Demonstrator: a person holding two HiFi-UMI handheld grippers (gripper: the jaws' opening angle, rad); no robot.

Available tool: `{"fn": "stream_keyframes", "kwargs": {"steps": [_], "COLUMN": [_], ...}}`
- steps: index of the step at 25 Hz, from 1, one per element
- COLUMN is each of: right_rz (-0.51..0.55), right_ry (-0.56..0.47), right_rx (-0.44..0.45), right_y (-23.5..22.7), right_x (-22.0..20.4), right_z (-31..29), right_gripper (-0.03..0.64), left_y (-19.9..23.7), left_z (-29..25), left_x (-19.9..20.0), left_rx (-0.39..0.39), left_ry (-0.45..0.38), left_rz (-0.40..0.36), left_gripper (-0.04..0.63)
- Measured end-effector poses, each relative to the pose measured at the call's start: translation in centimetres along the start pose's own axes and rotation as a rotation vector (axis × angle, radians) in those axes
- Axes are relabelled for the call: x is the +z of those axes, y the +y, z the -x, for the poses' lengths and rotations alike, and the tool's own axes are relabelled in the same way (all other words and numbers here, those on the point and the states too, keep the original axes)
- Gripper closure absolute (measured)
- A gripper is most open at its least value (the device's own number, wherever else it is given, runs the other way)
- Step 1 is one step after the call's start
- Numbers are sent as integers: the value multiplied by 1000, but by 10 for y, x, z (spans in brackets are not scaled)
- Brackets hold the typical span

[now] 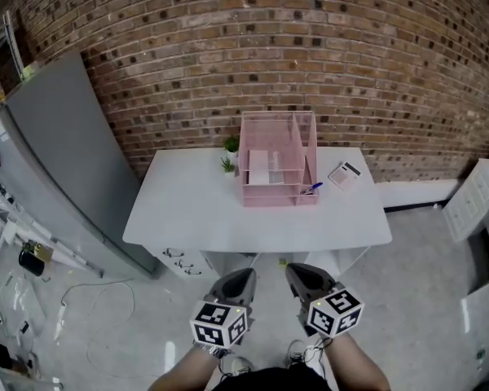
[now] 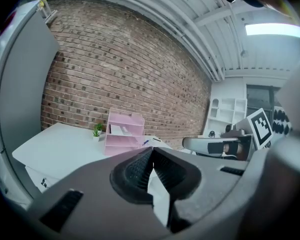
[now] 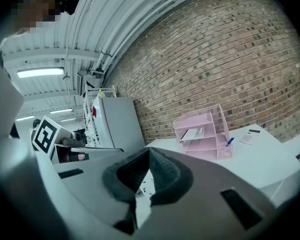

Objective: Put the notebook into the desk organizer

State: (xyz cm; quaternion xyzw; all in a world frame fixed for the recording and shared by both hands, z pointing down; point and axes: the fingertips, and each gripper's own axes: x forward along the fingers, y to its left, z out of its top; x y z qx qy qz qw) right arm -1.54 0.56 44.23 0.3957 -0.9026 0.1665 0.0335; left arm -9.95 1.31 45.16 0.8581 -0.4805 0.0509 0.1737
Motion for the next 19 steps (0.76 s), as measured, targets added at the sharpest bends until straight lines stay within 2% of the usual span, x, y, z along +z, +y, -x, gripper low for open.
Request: {"fn": "stream_keyframes", "kwargs": {"steps": [19], "right_rz": [-18], "right_ry": [1], "right_rx": [-9], "right_y": [20], "right_x": [-9], "right_z": [-18], "right_gripper": [614], "left_y": [19], "left_z": [15], "left_x": [-6], "left_rx": [-24], "left_ry": [4], "left_rz": [-16], "left_gripper": [589]}}
